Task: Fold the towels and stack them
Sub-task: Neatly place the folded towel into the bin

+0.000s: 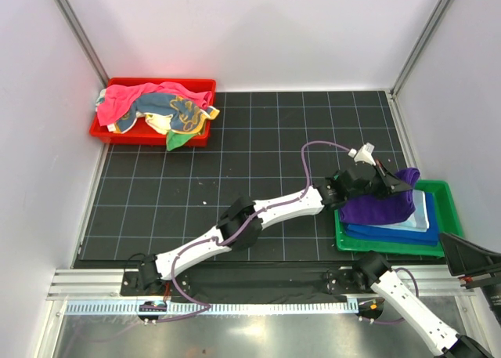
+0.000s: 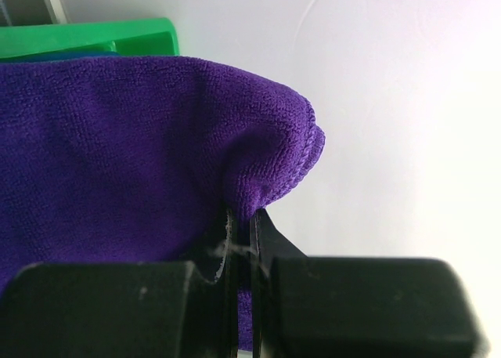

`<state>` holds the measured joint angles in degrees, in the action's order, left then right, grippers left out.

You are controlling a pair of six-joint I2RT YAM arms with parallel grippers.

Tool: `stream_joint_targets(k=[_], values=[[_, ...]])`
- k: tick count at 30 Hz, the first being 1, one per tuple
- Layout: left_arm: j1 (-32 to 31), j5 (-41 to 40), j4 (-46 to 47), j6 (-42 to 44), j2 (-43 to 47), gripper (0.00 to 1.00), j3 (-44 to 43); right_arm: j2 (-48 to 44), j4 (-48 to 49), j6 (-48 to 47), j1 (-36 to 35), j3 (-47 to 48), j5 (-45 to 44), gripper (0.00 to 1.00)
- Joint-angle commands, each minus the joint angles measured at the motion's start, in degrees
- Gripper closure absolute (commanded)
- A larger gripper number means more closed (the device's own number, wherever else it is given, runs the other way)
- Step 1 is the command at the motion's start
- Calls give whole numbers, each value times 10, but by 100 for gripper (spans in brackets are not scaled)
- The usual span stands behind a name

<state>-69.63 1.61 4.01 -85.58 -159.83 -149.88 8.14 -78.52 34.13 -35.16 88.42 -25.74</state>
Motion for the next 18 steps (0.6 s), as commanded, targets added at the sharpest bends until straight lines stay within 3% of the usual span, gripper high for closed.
stream_joint_targets(k=[1, 18], values=[[-10, 9, 32, -6, 1, 100, -36, -5, -73, -12, -1, -3, -12, 59], [-14, 0, 43, -7, 3, 100, -43, -6, -76, -10, -2, 0, -12, 59]])
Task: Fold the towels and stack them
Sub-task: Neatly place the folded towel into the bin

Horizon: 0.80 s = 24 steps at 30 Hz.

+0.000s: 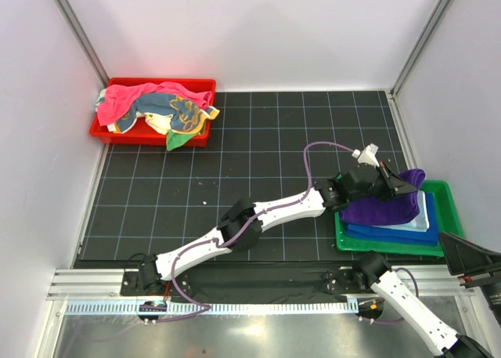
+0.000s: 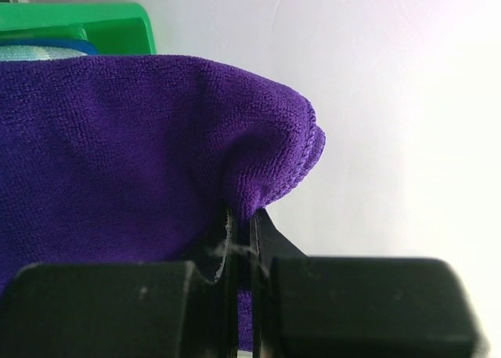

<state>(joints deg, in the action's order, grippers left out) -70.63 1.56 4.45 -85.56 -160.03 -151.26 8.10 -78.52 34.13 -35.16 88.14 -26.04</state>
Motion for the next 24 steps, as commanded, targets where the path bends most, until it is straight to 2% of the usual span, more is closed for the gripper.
stream_joint_targets(k=[1, 20, 22, 24], values=[[-4, 0, 40, -10, 3, 100, -28, -6, -77, -10, -2, 3, -9, 59], [-4, -2, 44, -27, -22, 100, -30, -10, -80, -8, -2, 0, -9, 59], [-3, -1, 46, -30, -27, 94, -30, -9, -79, -8, -2, -1, -9, 59], [-2, -2, 46, -33, -30, 82, -30, -10, -78, -7, -2, -3, -9, 59]])
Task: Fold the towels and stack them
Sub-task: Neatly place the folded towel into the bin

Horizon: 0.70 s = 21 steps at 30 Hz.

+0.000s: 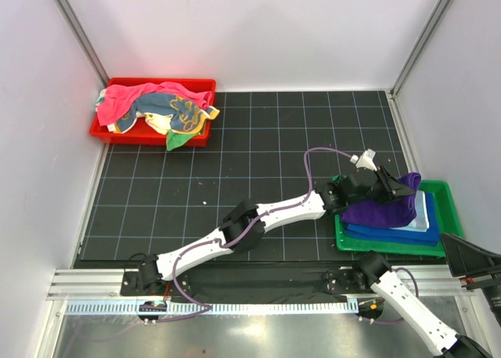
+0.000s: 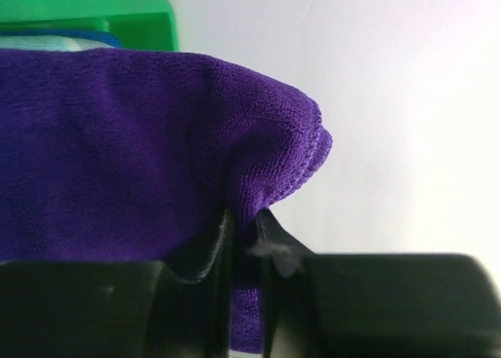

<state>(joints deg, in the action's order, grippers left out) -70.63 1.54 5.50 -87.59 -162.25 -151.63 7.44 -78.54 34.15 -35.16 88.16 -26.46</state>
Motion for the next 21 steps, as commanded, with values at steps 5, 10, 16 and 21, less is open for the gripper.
stream_joint_targets(k=[5, 10, 16, 21], values=[[0, 2, 38, -10, -10, 56, -25, -3, -76, -8, -2, -4, -4, 59], [1, 9, 38, -10, -10, 51, -25, -1, -72, -8, -2, -7, -3, 59], [2, 19, 43, -7, -8, 53, -24, -2, -67, -6, -2, -16, 0, 59], [8, 34, 48, 15, 17, 53, -1, -3, -62, -2, -2, -26, 1, 59]])
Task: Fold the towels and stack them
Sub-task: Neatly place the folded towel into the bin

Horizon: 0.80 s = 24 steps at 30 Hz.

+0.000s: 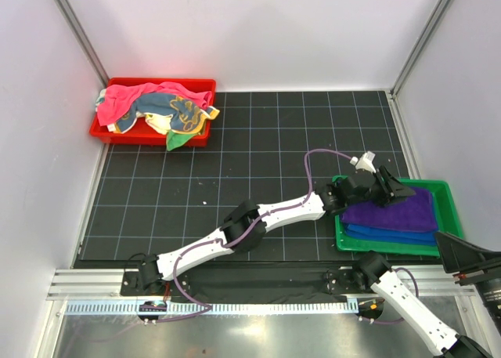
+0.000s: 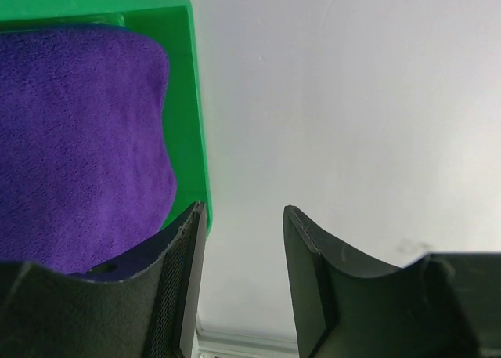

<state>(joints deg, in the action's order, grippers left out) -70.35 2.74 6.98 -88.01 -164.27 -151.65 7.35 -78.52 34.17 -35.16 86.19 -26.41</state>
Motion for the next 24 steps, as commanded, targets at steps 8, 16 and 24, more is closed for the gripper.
stream_joint_targets(k=[8, 16, 24], values=[[17, 57, 42, 67, 96, 54, 57, 2, -55, 1, -1, -12, 0, 59], [33, 86, 44, 122, 188, 55, 179, 20, -39, 2, -2, -24, 2, 59], [65, 108, 33, 196, 349, 56, 382, 63, 11, 5, -1, -66, 12, 59]])
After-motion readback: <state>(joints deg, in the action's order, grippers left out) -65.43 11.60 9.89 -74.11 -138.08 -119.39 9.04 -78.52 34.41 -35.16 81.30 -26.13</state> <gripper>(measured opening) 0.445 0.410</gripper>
